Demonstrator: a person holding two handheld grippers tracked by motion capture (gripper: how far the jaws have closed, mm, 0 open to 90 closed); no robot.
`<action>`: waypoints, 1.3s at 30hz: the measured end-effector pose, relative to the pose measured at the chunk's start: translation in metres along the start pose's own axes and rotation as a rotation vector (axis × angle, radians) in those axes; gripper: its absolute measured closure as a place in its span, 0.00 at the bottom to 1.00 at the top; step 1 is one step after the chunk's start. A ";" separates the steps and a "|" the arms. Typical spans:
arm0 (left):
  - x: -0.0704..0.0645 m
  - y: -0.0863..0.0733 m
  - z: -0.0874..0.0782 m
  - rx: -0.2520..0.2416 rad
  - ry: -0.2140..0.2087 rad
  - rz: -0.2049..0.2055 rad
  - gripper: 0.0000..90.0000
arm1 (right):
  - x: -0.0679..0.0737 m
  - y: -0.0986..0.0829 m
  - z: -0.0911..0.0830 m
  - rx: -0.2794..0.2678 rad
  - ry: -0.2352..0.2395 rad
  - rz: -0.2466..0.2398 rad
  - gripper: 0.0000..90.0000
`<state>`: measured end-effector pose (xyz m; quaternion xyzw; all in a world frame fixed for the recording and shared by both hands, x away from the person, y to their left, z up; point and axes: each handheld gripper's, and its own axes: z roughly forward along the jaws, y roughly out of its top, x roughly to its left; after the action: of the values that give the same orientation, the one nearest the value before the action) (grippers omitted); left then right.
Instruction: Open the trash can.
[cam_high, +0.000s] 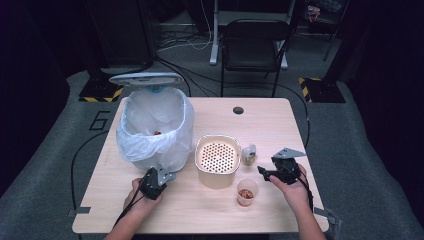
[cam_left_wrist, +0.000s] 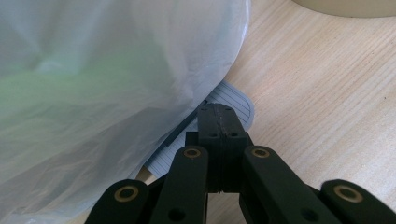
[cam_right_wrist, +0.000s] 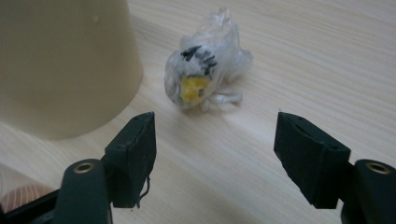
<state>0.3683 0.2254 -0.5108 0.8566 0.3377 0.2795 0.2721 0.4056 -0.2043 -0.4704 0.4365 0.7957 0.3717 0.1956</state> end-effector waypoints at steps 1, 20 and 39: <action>0.000 0.000 0.000 -0.001 -0.007 -0.001 1.00 | -0.001 0.002 0.001 -0.004 0.003 0.006 0.32; 0.001 0.000 0.001 -0.004 -0.012 -0.005 1.00 | 0.003 0.040 0.038 -0.006 0.055 -0.019 0.29; 0.000 0.000 0.001 -0.001 -0.015 -0.005 1.00 | -0.002 0.035 0.068 0.096 0.074 -0.004 0.66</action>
<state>0.3690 0.2253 -0.5110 0.8578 0.3374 0.2725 0.2757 0.4687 -0.1653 -0.4878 0.4298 0.8200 0.3486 0.1457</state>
